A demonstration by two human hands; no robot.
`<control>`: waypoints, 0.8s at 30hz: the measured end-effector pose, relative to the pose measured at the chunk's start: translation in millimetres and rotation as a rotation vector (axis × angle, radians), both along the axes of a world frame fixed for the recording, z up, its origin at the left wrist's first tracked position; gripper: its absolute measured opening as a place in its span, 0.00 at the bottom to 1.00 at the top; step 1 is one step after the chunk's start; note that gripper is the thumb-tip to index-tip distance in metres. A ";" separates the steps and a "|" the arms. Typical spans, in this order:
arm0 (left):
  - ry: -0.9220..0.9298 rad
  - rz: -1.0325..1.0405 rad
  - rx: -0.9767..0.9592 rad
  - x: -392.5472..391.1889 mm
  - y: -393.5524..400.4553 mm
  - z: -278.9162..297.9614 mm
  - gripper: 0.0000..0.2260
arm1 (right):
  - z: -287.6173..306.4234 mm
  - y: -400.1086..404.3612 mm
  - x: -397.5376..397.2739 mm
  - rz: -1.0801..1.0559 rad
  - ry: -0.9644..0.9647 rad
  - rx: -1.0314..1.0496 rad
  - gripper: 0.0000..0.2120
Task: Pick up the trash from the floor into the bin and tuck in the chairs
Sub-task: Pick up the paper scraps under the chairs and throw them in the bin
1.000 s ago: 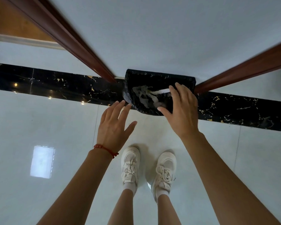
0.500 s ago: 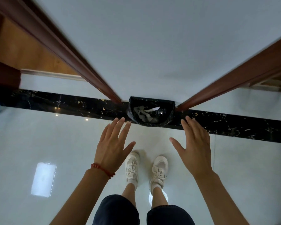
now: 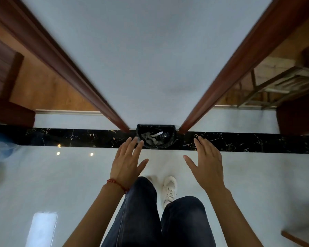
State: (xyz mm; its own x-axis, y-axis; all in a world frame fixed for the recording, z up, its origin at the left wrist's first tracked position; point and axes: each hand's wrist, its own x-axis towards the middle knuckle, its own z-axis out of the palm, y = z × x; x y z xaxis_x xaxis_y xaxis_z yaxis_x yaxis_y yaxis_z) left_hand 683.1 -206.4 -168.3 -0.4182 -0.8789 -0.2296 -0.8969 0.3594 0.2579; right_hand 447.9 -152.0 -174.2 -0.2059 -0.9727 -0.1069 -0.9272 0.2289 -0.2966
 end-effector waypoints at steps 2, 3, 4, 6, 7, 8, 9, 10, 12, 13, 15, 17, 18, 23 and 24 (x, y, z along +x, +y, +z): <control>-0.009 -0.044 0.022 -2.7 -3.4 9.7 0.32 | 9.8 9.7 0.2 -0.062 0.005 0.012 0.31; -0.010 -0.074 0.027 -2.8 -5.3 13.7 0.33 | 13.9 14.7 1.3 -0.096 0.013 0.021 0.31; -0.009 -0.106 0.028 -2.6 -7.7 17.4 0.33 | 17.3 20.2 3.2 -0.128 0.022 0.030 0.32; 0.004 -0.189 0.020 -1.0 -13.1 25.3 0.31 | 24.9 31.8 9.5 -0.202 0.038 0.038 0.33; 0.012 -0.232 0.011 0.7 -16.1 28.1 0.30 | 28.4 37.6 13.3 -0.241 0.038 0.037 0.33; 0.014 -0.272 -0.001 2.7 -19.6 30.4 0.29 | 31.3 42.8 17.2 -0.281 0.034 0.034 0.32; 0.013 -0.317 -0.011 4.9 -24.1 32.3 0.28 | 34.6 48.1 21.9 -0.324 0.032 0.026 0.32; 0.012 -0.359 -0.019 6.6 -28.0 33.8 0.28 | 37.9 53.4 26.5 -0.365 0.031 0.021 0.31; 0.014 -0.445 -0.022 7.6 -34.9 38.9 0.27 | 44.1 64.6 36.6 -0.440 0.026 0.014 0.31; 0.012 -0.487 -0.018 6.9 -37.0 42.0 0.28 | 47.3 71.0 41.6 -0.473 0.023 0.014 0.32; 0.007 -0.565 -0.005 3.3 -37.9 48.1 0.31 | 55.4 84.9 51.1 -0.541 0.010 0.020 0.34; 0.012 -0.647 0.000 -3.2 -33.4 53.2 0.32 | 64.1 101.9 58.9 -0.620 0.007 0.018 0.35; 0.016 -0.691 -0.001 -7.8 -29.8 54.9 0.32 | 67.5 111.7 61.7 -0.663 0.015 0.013 0.35; 0.029 -0.905 -0.008 -40.7 0.4 62.1 0.31 | 80.5 178.0 71.6 -0.893 0.038 -0.006 0.34; 0.046 -0.944 -0.009 -48.2 8.8 63.0 0.30 | 83.1 193.4 73.9 -0.943 0.039 -0.011 0.34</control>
State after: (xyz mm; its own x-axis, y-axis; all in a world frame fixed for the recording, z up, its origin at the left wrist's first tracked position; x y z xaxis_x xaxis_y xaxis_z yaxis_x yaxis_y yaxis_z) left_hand 634.9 -197.6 -105.3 -0.9662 -0.1740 -0.1900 -0.2232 0.9337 0.2799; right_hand 521.8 41.4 -91.1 -0.9119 -0.4036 -0.0749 -0.3699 0.8871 -0.2759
